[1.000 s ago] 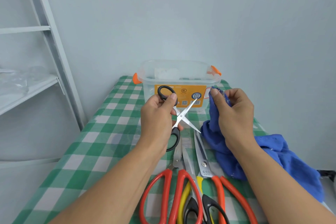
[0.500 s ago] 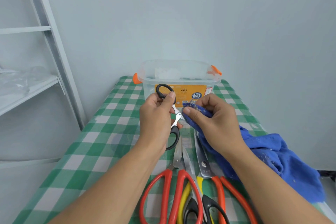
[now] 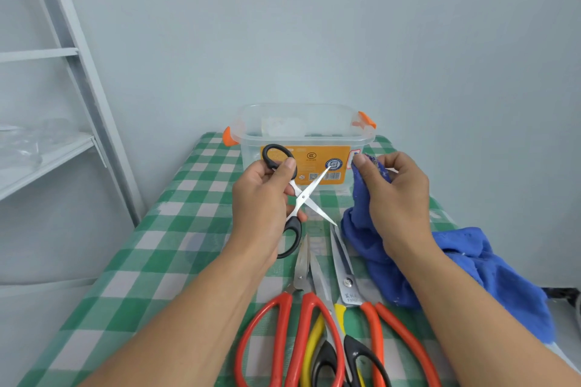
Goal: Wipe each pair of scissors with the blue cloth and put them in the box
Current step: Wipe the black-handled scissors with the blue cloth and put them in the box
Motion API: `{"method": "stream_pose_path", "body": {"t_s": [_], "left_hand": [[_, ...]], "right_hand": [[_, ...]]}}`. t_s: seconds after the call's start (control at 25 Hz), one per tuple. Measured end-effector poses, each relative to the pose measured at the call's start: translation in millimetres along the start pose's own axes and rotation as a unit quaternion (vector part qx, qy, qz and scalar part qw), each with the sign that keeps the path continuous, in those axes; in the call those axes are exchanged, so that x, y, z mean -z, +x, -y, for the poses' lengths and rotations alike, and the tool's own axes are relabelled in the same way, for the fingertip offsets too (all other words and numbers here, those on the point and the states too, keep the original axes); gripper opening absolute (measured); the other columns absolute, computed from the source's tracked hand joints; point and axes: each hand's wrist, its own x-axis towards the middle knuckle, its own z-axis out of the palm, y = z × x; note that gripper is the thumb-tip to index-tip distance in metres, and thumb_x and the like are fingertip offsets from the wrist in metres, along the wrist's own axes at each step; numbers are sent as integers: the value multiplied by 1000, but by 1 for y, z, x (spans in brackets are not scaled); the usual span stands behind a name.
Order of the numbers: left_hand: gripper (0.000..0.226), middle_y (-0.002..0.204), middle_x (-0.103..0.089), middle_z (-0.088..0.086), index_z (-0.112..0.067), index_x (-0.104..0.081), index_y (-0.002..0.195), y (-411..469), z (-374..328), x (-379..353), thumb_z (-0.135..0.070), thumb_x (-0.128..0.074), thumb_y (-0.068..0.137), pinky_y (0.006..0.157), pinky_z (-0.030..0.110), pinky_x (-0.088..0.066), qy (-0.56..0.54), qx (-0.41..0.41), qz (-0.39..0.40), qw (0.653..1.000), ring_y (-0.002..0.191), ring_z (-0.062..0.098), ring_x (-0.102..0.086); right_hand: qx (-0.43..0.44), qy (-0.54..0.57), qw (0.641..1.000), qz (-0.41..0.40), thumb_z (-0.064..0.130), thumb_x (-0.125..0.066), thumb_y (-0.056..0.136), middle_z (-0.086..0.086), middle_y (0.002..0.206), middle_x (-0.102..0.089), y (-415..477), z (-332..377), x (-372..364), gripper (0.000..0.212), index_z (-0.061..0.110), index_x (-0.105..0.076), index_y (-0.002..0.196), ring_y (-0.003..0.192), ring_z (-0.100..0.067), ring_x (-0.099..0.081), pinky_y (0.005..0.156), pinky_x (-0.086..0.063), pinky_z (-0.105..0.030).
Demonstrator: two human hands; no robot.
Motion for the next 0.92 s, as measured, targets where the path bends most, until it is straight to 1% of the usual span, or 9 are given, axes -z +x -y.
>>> {"method": "stream_pose_path", "body": {"t_s": [0.12, 0.24, 0.28, 0.4, 0.48, 0.56, 0.68, 0.84, 0.92], "left_hand": [[15, 63, -45, 0, -12, -65, 84, 1, -2, 1, -19, -63, 98, 42, 27, -47, -8, -5, -4, 1000, 37, 6, -42], [15, 64, -45, 0, -14, -66, 83, 1, -1, 1, -19, -64, 98, 40, 22, -44, -8, -10, -8, 1000, 39, 5, -42], [16, 63, -45, -1, -14, -67, 83, 2, -1, 1, -19, -64, 97, 41, 23, -45, -8, -10, -8, 1000, 39, 5, -42], [17, 62, -44, -1, -15, -66, 81, 2, -1, 1, -19, -64, 97, 41, 26, -47, -15, -7, -6, 1000, 39, 5, -40], [16, 63, -43, 0, -15, -66, 82, 1, -1, 1, -19, -64, 97, 41, 26, -47, -16, -5, -5, 1000, 39, 5, -40], [16, 65, -43, 1, -14, -65, 83, 1, -2, 1, -19, -64, 98, 41, 26, -47, -15, -6, -2, 1000, 38, 5, -40], [15, 68, -44, 5, -12, -63, 84, 1, 0, 0, -19, -63, 98, 40, 26, -46, -15, 0, 8, 1000, 35, 5, -39], [17, 71, -45, 8, -12, -63, 83, -1, 3, -2, -19, -63, 98, 44, 30, -47, -13, 9, 23, 1000, 35, 7, -39], [17, 69, -44, 7, -9, -63, 83, 0, 3, -2, -18, -63, 98, 47, 33, -47, -16, 11, 31, 999, 32, 9, -37]], "right_hand": [[-14, -3, 999, 29, 31, -70, 94, 10, 51, -58, 1, 0, 4, 29, 9, -59, 78, 49, -1, -52, 53, -43, -15], [-5, 24, 998, 66, 32, -58, 101, -18, 71, -55, -1, 1, 5, 39, -5, -62, 87, 69, -11, -50, 68, -42, -27], [-8, 38, 997, 74, 27, -54, 103, -17, 72, -52, -1, 2, 6, 38, -7, -60, 87, 71, -11, -48, 69, -41, -27], [-14, 42, 994, 101, 2, -46, 97, 4, 63, -43, -3, 4, 10, 22, 6, -51, 75, 61, -9, -37, 60, -34, -26], [-1, 34, 991, 128, -5, -46, 92, 12, 61, -51, -6, 6, 11, 25, 11, -54, 76, 58, -6, -43, 58, -38, -20], [20, 57, 987, 148, -8, -55, 91, 14, 71, -64, -8, 8, 8, 23, 14, -62, 86, 64, -3, -56, 63, -45, -15], [60, 94, 982, 155, -7, -71, 85, 4, 83, -71, -11, 6, 3, 24, 15, -64, 89, 76, -10, -66, 71, -53, -21], [98, 8, 985, 144, -4, -75, 83, 11, 72, -66, -16, 1, -9, 26, 19, -63, 78, 70, -6, -61, 68, -49, -18], [80, -3, 991, 107, 1, -76, 84, 12, 68, -62, -14, 1, -11, 24, 18, -62, 74, 66, -7, -56, 64, -45, -18]]}}
